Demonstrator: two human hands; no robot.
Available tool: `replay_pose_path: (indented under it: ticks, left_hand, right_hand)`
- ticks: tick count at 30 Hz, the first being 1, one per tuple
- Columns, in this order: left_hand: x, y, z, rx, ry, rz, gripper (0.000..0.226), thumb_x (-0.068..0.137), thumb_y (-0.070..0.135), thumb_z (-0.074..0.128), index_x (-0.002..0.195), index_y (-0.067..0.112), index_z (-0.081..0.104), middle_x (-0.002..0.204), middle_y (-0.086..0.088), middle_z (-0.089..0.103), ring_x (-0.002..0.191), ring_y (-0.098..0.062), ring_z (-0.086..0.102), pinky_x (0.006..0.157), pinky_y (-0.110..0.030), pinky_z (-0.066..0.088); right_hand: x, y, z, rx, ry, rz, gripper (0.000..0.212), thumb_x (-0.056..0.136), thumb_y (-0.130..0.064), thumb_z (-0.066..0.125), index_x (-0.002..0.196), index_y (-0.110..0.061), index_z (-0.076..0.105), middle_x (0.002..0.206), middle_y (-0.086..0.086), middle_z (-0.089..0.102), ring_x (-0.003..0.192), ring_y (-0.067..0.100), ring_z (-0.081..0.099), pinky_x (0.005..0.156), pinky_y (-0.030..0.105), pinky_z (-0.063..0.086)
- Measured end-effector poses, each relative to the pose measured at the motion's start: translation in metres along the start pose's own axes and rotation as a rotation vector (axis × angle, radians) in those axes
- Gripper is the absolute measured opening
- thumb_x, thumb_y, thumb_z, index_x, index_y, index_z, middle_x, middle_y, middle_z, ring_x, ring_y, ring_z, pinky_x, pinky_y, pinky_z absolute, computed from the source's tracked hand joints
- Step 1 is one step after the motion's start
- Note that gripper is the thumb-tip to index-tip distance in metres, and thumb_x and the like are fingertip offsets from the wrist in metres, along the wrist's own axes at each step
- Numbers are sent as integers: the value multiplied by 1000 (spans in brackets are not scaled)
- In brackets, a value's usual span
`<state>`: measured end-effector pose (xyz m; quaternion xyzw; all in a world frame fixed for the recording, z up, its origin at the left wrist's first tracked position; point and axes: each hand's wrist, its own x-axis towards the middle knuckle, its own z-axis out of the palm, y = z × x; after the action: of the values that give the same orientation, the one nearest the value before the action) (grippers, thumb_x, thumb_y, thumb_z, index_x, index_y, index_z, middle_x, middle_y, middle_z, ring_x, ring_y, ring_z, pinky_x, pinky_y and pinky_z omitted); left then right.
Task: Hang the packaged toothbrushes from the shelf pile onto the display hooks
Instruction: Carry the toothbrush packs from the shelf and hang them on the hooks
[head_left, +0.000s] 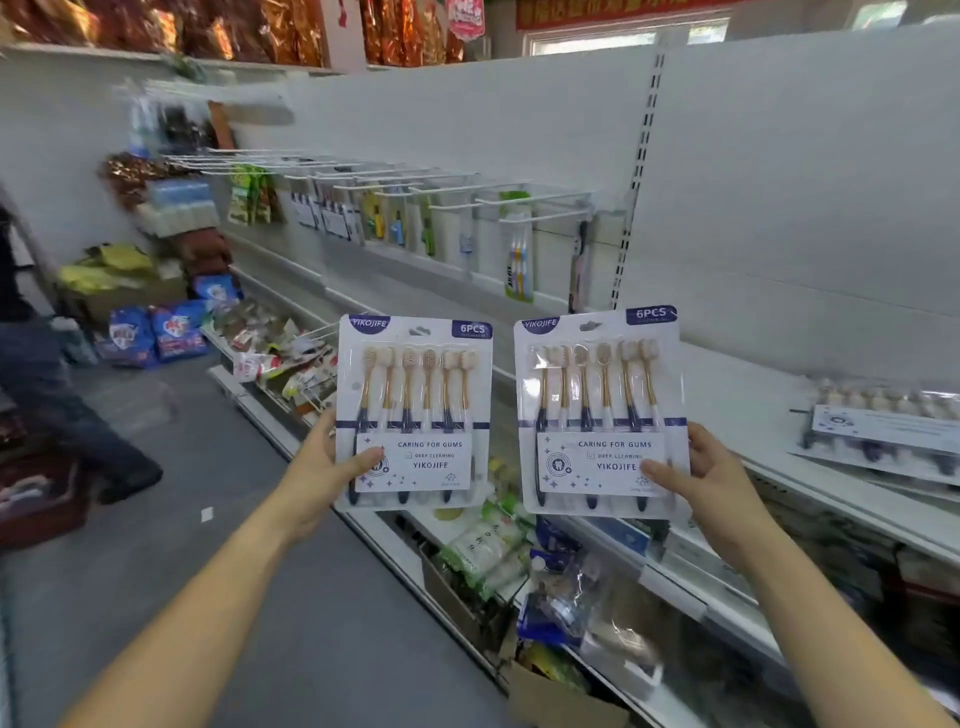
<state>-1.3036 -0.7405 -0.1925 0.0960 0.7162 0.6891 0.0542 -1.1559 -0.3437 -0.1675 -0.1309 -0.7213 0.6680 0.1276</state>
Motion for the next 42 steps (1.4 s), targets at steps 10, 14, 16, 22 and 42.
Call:
replay_pose_path:
  ticks: [10, 14, 16, 22, 42]
  left_hand:
    - [-54, -54, -174, -12, 200, -88, 72, 73, 26, 91, 132, 24, 50, 130, -3, 69, 119, -25, 68, 100, -47, 53]
    - [-71, -73, -242, 13, 299, -110, 65, 77, 21, 88, 129, 29, 50, 127, -2, 70, 116, -21, 69, 94, -38, 57]
    - [-75, -81, -274, 24, 340, -112, 54, 87, 4, 77, 127, 29, 49, 127, 0, 69, 113, -15, 70, 89, -29, 59]
    - [-78, -95, -355, 57, 436, -108, 61, 90, 2, 71, 141, 19, 41, 131, 5, 64, 115, -6, 67, 95, -26, 55]
    - [102, -128, -464, -22, 503, -196, 63, 87, 3, 71, 136, 33, 46, 136, 3, 65, 126, -14, 63, 95, -26, 55]
  right_hand:
    - [21, 35, 178, 18, -236, 72, 68, 62, -34, 92, 122, -26, 61, 114, -1, 76, 104, 19, 73, 98, 51, 54]
    - [34, 43, 255, 15, -333, 89, 99, 38, -55, 96, 126, -25, 60, 116, 1, 75, 107, 23, 72, 100, 54, 52]
    - [41, 46, 294, 35, -370, 98, 110, 30, -58, 97, 127, -23, 60, 116, 2, 76, 106, 24, 73, 98, 51, 54]
    - [57, 49, 393, 89, -432, 104, 84, 52, -30, 94, 128, -17, 59, 112, 4, 77, 105, 24, 73, 82, 34, 62]
    - [260, 70, 568, 119, -598, 147, 114, 36, -50, 99, 136, -18, 54, 121, 9, 73, 112, 27, 71, 89, 40, 60]
